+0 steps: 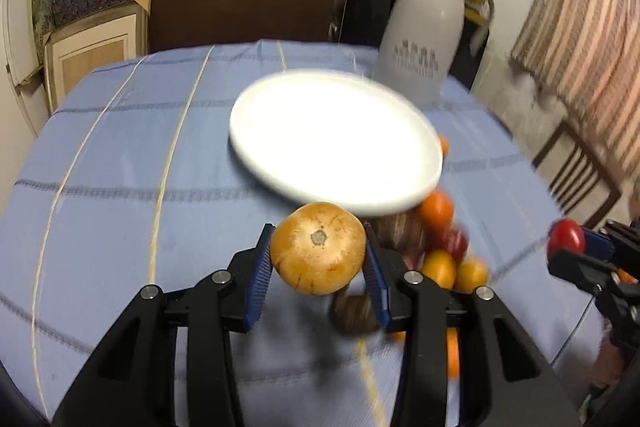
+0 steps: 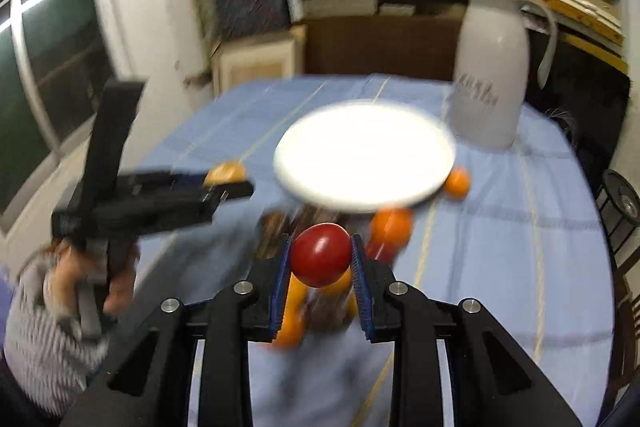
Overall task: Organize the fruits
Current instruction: 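Carry both fruits over the white plate and open both tools to release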
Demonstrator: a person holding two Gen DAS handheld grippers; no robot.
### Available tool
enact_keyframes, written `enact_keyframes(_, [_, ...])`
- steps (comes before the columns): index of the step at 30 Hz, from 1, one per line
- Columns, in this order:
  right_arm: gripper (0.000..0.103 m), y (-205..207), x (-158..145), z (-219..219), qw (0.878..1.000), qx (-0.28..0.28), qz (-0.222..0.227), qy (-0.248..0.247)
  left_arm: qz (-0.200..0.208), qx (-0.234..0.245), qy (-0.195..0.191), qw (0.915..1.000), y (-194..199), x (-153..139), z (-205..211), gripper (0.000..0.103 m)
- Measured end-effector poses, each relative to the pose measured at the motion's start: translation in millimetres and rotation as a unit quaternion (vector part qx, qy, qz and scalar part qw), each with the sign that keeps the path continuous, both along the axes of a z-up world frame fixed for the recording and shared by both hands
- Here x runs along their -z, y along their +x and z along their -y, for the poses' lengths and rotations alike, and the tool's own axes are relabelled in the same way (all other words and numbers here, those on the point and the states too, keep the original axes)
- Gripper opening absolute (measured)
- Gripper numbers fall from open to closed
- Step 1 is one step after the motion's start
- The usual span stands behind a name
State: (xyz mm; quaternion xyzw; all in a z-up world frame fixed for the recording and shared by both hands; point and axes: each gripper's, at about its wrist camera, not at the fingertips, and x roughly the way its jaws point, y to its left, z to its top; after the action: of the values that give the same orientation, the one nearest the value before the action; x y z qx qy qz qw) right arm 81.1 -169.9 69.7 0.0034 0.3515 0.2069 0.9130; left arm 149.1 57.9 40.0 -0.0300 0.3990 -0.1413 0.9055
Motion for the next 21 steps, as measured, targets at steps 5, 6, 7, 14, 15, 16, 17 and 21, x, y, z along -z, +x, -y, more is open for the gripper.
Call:
enact_keyframes(5, [0.029, 90, 18, 5, 0.998, 0.030, -0.044, 0.044, -0.015, -0.008, -0.021, 0.9996, 64, 0, 17, 0.041])
enact_keyframes(6, [0.029, 102, 25, 3, 0.997, 0.033, -0.053, 0.047, -0.024, -0.012, -0.018, 0.9995, 78, 8, 21, 0.041])
enact_keyframes(7, [0.029, 117, 35, 2, 0.996, 0.037, -0.065, 0.050, -0.032, -0.015, -0.020, 0.9992, 87, 15, 23, 0.041])
enact_keyframes(14, [0.040, 166, 73, -3, 0.993, 0.044, -0.100, 0.046, -0.069, -0.007, -0.023, 0.9973, 120, 51, 32, 0.043])
enact_keyframes(15, [0.045, 165, 73, -2, 0.993, 0.043, -0.098, 0.048, -0.064, -0.008, -0.017, 0.9978, 119, 52, 33, 0.049])
enact_keyframes(16, [0.051, 165, 71, 0, 0.993, 0.045, -0.092, 0.052, -0.059, -0.010, -0.016, 0.9981, 119, 50, 34, 0.061])
enact_keyframes(17, [0.051, 164, 68, 3, 0.994, 0.049, -0.085, 0.053, -0.051, -0.014, -0.018, 0.9984, 117, 46, 33, 0.066])
enact_keyframes(21, [0.051, 138, 32, 21, 0.994, 0.053, -0.034, 0.085, -0.022, -0.034, -0.020, 0.9990, 95, 26, 20, 0.072])
